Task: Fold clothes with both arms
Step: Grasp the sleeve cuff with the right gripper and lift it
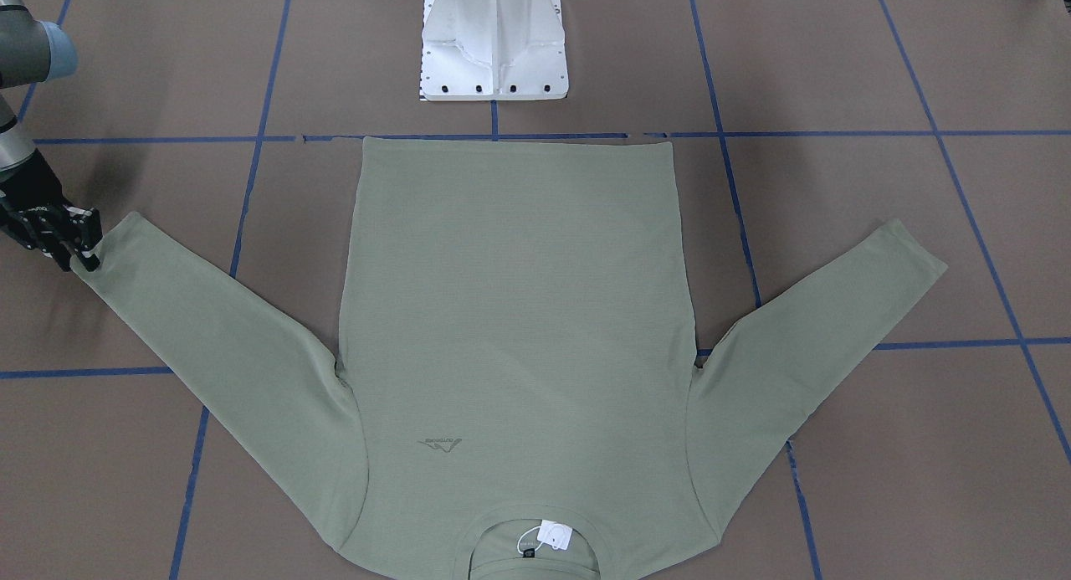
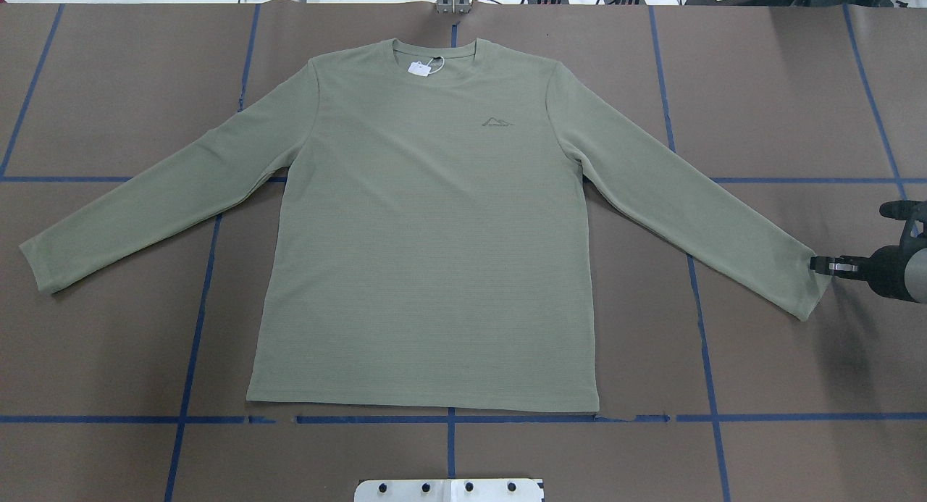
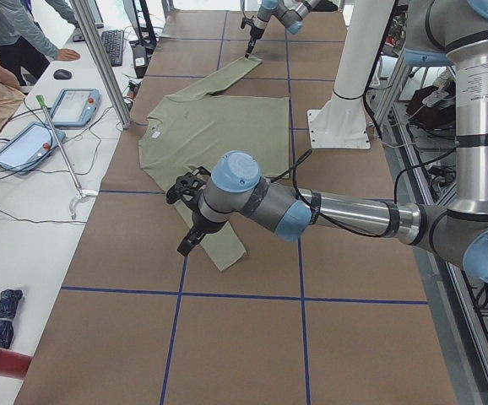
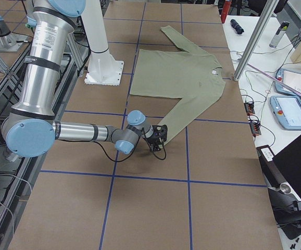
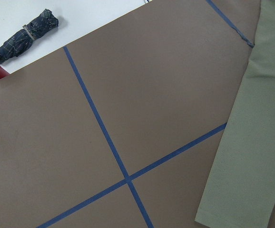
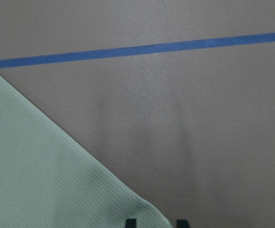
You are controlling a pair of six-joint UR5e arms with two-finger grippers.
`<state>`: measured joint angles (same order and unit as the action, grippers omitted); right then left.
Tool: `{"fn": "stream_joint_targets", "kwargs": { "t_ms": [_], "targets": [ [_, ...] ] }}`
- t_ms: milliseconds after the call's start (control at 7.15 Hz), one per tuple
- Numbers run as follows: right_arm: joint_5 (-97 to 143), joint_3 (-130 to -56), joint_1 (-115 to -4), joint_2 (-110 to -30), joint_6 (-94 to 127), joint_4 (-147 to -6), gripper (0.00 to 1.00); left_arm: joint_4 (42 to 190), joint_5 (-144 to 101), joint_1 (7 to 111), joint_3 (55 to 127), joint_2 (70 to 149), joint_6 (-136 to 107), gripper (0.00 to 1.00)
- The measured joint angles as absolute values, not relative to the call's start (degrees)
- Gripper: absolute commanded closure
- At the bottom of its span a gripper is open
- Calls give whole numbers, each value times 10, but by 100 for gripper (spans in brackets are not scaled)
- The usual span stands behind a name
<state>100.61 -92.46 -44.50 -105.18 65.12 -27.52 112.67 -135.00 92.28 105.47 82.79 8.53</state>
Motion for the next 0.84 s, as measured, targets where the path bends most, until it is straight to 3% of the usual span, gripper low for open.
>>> {"fn": "stream_joint_targets", "kwargs": {
  "t_ms": [839],
  "targets": [
    [1014,-1010,-479,-1066,643,-316,100,1127,-1350,923,1054,828,85,0]
  ]
}}
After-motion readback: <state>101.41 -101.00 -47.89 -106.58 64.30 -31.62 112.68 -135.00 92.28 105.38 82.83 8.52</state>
